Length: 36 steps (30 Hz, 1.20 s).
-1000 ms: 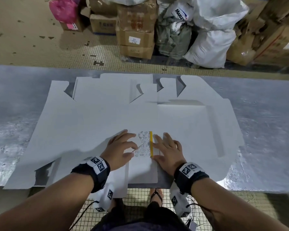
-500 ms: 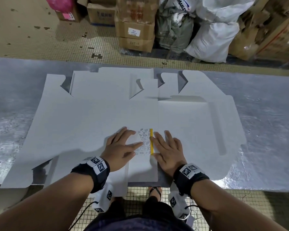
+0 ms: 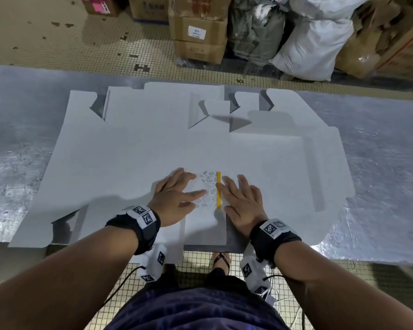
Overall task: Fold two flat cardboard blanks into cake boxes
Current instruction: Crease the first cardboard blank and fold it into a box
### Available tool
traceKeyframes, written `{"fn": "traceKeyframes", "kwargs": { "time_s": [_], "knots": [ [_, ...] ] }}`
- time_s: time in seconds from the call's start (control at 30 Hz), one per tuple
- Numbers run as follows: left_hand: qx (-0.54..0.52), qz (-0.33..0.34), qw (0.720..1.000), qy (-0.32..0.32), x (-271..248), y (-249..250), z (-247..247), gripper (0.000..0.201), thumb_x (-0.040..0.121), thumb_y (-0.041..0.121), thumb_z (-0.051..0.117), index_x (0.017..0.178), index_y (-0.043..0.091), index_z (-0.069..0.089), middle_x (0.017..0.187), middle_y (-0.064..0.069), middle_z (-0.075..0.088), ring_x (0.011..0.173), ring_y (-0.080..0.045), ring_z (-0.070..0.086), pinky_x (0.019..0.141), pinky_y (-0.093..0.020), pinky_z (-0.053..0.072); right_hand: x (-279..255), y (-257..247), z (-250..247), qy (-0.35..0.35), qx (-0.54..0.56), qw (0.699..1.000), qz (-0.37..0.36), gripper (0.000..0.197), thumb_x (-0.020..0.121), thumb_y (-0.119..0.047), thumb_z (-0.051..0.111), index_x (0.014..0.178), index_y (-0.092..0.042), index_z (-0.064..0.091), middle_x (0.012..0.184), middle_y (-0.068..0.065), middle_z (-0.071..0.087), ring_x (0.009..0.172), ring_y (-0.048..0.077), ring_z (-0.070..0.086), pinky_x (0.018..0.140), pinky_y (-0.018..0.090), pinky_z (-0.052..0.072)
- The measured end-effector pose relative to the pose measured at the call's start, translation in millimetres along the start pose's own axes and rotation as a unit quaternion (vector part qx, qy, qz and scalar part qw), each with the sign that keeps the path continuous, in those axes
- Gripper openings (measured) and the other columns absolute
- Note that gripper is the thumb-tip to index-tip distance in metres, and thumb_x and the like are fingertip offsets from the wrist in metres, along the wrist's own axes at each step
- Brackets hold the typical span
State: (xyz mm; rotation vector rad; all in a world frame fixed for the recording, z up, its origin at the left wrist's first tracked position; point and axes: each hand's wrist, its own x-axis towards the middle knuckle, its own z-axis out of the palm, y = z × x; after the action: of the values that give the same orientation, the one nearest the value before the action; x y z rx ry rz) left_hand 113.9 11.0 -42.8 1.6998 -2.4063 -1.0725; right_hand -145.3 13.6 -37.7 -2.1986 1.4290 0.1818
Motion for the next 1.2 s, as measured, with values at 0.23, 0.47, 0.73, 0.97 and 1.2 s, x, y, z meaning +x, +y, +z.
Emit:
{"fn": "traceKeyframes", "kwargs": {
  "time_s": [0.23,0.47,0.73,0.97,1.2],
  "knots": [
    [-0.011,0.011,0.999,0.041,-3,5,1,0.042,0.09,0.049,0.041,0.129,0.061,0.051,0.159,0.018,0.019,0.15,-0.007,-0.014,0.122,-0.039,-0.004,0,-4,-1,0.001,-0.006,1.0,0.008,0.07,0.088,-0.039,0.025,0.157,-0.037,0.01,0.166,-0.014,0.0,0.152,0.025,-0.011,0.115,0.041,-0.002],
    [0.002,-0.004,1.0,0.022,-1,13,-9,0.048,0.098,0.033,0.059,0.139,0.056,0.046,0.163,0.022,0.01,0.15,-0.008,-0.014,0.116,-0.037,-0.007,8,-14,-14,-0.005,-0.012,1.0,0.011,0.079,0.081,-0.048,0.022,0.157,-0.026,0.016,0.166,-0.008,0.002,0.151,0.026,-0.012,0.118,0.043,-0.003],
    [0.035,-0.014,0.999,-0.028,1,13,-7,0.046,0.097,0.05,0.032,0.141,0.063,0.034,0.164,0.02,-0.01,0.147,-0.012,-0.029,0.118,-0.038,-0.016,13,-5,-1,-0.014,0.032,0.999,0.006,0.074,0.089,-0.045,0.022,0.158,-0.029,0.004,0.166,-0.006,-0.009,0.15,0.025,-0.022,0.12,0.037,-0.016],
    [0.052,-0.027,0.998,-0.014,0,20,-7,0.041,0.104,0.044,0.038,0.14,0.063,0.036,0.165,0.02,-0.009,0.146,-0.013,-0.034,0.105,-0.026,-0.032,12,-7,2,-0.005,0.017,1.0,0.005,0.077,0.087,-0.052,0.018,0.157,-0.031,-0.005,0.165,-0.009,-0.014,0.145,0.018,-0.029,0.119,0.038,-0.015],
    [0.039,-0.03,0.999,0.008,-1,21,-8,0.043,0.102,0.042,0.047,0.137,0.065,0.039,0.164,0.023,-0.004,0.147,-0.008,-0.03,0.109,-0.026,-0.028,14,-5,5,-0.011,0.019,1.0,0.006,0.078,0.087,-0.051,0.026,0.157,-0.032,-0.004,0.164,-0.01,-0.016,0.14,0.015,-0.034,0.117,0.036,-0.019]
  ]
}}
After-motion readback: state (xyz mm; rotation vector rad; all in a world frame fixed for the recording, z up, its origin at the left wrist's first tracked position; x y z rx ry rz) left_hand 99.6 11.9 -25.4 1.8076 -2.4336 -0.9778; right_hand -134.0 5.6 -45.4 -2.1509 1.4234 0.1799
